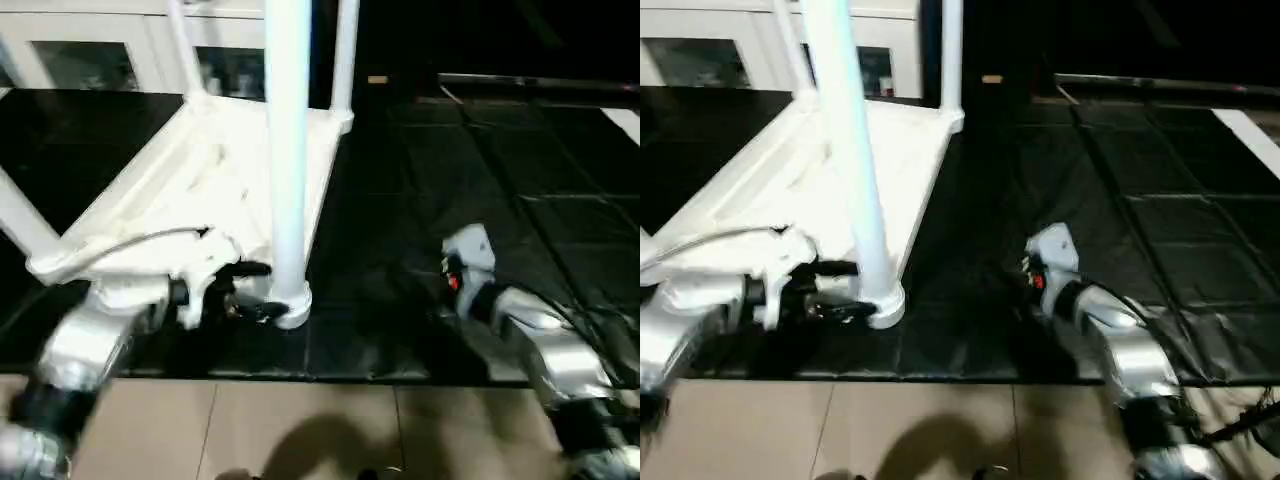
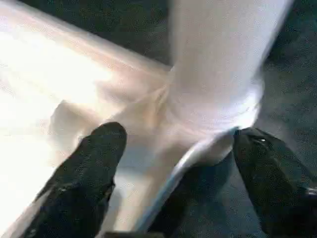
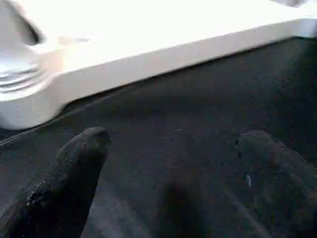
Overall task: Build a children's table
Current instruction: Rotate table base
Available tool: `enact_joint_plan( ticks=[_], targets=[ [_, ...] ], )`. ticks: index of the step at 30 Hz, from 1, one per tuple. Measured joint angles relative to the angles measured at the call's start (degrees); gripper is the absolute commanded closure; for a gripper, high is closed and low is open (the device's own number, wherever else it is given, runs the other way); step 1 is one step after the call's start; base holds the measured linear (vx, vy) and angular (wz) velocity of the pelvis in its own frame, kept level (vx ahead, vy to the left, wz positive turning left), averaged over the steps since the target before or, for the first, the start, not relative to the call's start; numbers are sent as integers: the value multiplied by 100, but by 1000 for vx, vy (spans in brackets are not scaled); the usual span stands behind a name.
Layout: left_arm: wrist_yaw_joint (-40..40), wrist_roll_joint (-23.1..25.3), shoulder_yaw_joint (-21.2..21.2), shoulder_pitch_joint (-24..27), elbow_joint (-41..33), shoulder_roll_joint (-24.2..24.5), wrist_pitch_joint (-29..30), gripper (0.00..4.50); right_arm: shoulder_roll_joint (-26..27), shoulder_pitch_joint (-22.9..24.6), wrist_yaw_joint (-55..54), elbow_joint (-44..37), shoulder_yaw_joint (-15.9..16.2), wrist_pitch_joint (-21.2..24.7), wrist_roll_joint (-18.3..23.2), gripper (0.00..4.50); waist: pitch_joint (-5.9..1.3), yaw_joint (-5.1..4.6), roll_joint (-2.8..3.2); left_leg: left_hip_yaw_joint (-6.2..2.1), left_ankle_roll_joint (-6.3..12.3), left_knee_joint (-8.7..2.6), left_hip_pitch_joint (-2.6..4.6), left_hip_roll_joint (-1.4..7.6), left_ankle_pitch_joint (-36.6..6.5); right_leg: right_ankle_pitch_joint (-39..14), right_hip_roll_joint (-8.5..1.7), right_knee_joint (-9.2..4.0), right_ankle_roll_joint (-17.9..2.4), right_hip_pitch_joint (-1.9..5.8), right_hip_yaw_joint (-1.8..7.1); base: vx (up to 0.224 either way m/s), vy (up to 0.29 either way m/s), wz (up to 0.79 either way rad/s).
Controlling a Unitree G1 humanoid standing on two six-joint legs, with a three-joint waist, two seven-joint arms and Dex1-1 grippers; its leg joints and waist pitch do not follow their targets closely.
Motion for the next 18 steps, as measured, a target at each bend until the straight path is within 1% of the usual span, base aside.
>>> enact_joint_plan(
  ticks=[1, 3, 4, 8, 10, 13, 15, 16, 17, 18],
  targets=[
    [-54, 56, -53, -63, 111, 9, -73, 96, -65, 43, 82, -79, 4, 61, 31, 0, 1, 3, 1, -1, 0, 2, 0, 0, 0, 0, -1, 2, 1, 4, -1, 0, 0, 0],
    [-202, 183, -218, -216, 335, 37, -234, 120, -226, 103, 308, -282, 42, 191, 124, 0, 1, 15, 1, -3, 0, 4, 2, 0, 0, 0, -1, 3, 0, -4, -1, 0, 0, 0],
    [-286, 240, -263, -282, 450, 50, -307, 120, -303, 156, 422, -410, 76, 259, 166, 0, 0, 24, 1, -2, -1, 2, 0, 0, 1, 1, -1, 3, -2, -2, -2, 0, 0, 0],
    [-605, 524, -444, -701, 1131, 83, -731, 159, -752, 455, 1142, -1101, 303, 736, 429, 0, -4, 117, 13, -1, -1, 5, 0, 1, 1, 3, 0, 11, -6, -4, -2, 0, 0, 0],
    [-662, 577, -467, -805, 1275, 75, -865, 165, -824, 486, 1286, -1271, 336, 870, 498, 0, -6, 131, 18, -3, -1, 5, -6, 2, 1, 11, -1, 10, -19, -4, 0, 0, 0, 0],
    [-719, 676, -492, -879, 1477, 71, -1001, 195, -914, 498, 1426, -1486, 353, 1025, 622, 0, -8, 147, 20, -3, -1, 6, -4, 2, 1, 10, -2, 10, -22, -3, 0, 0, 0, 0],
    [-760, 696, -546, -973, 1677, 40, -1084, 205, -999, 530, 1515, -1599, 355, 1141, 658, 0, -8, 161, 21, -1, -1, 9, -1, 2, 1, 11, -2, 10, -23, -7, -2, 0, 0, 0],
    [-779, 701, -551, -995, 1734, 30, -1104, 219, -1032, 549, 1541, -1653, 358, 1183, 683, 0, -8, 164, 21, -1, -1, 9, -1, 1, 1, 11, -2, 10, -24, -7, -2, 0, 0, 0],
    [-793, 707, -553, -1007, 1781, 23, -1134, 219, -1049, 559, 1548, -1689, 358, 1218, 703, 0, -8, 167, 21, -2, -1, 10, -1, 2, 1, 11, -3, 11, -24, -5, -2, 0, 0, 0],
    [-874, 727, -556, -1061, 1911, -12, -1184, 242, -1087, 589, 1580, -1744, 362, 1267, 753, 0, -8, 176, 21, -1, -1, 10, -1, 1, 1, 10, -3, 10, -22, -4, -3, 0, 0, 0]
  ],
)
